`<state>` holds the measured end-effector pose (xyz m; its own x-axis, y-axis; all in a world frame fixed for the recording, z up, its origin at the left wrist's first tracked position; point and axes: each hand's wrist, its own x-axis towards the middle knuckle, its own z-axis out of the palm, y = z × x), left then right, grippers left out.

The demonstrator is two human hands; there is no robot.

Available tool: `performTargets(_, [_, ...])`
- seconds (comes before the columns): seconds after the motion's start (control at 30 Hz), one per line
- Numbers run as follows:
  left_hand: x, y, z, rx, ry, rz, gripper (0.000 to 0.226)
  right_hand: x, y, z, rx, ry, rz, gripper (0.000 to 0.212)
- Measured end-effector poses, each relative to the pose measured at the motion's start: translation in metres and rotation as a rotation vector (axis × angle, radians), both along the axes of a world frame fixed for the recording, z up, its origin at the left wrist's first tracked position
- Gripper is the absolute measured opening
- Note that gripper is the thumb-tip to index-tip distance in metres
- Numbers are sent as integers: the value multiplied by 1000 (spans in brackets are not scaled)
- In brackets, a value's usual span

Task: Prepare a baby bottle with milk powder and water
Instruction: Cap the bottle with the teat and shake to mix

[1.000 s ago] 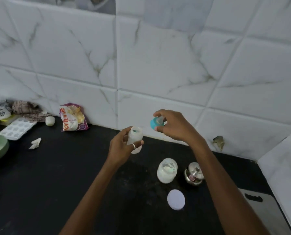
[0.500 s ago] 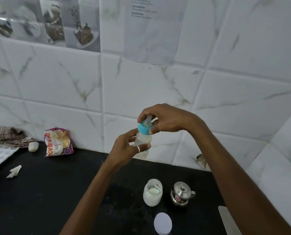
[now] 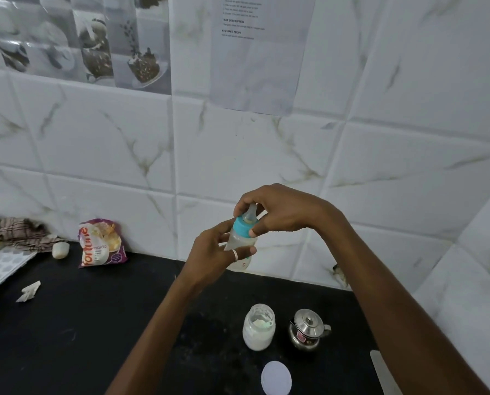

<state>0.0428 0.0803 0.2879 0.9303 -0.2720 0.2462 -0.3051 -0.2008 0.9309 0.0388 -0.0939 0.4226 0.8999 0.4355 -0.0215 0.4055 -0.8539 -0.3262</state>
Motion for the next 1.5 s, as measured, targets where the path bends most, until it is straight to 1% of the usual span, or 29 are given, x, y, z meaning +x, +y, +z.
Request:
performTargets(0.2, [-10,-6,4,-59,-50,79,53,-7,11,-2,-23,-101,-141,38])
performTargets(0.27, [-12,-6,5,-64,-45,88,54,-11,15,-8,-54,-167,-196,39])
performTargets(0.33, [-13,-4,6,-76,-29,84,53,-15,16,-15,-42,-195,-230,42])
performTargets(0.4, [-12,1,7,-116,13,47,49,-16,12,-18,55,-154,-232,48])
performTargets(0.47, [-13,8,11,-154,61,-20,49,-17,3,-18,232,-52,-183,51])
performTargets(0.53, [-15,15,16,-211,113,-98,48,-19,-6,-20,438,78,-105,50])
performTargets(0.6, [-16,20,20,-244,148,-160,50,-20,-13,-24,596,183,-39,49])
performTargets(0.7, [-16,21,25,-231,152,-213,52,-21,-15,-33,701,241,18,50])
performTargets(0.83, [-18,18,28,-212,143,-231,52,-23,-12,-43,820,219,28,44])
performTargets(0.9, [-19,14,26,-215,141,-176,53,-24,-9,-49,887,203,-26,43])
performTargets(0.97, [-21,7,22,-212,114,-75,51,-26,-5,-57,918,144,-125,45])
performTargets(1.1, [-34,-17,14,-152,-51,236,53,-32,20,-74,926,-99,-379,44])
performTargets(1.17, [-35,-22,12,-143,-77,312,54,-35,32,-81,925,-193,-437,44])
performTargets(1.2, [-35,-21,11,-130,-71,299,55,-35,34,-82,918,-212,-445,44])
performTargets(1.27, [-30,-15,13,-126,-28,185,52,-34,29,-80,899,-190,-417,47])
performTargets(1.37, [-26,-1,26,-205,92,-43,45,-34,13,-72,903,-60,-287,56])
performTargets(1.43, [-23,6,34,-237,155,-143,43,-33,4,-66,936,47,-197,56])
performTargets(1.5, [-18,11,37,-245,191,-217,47,-32,-1,-61,970,129,-112,53])
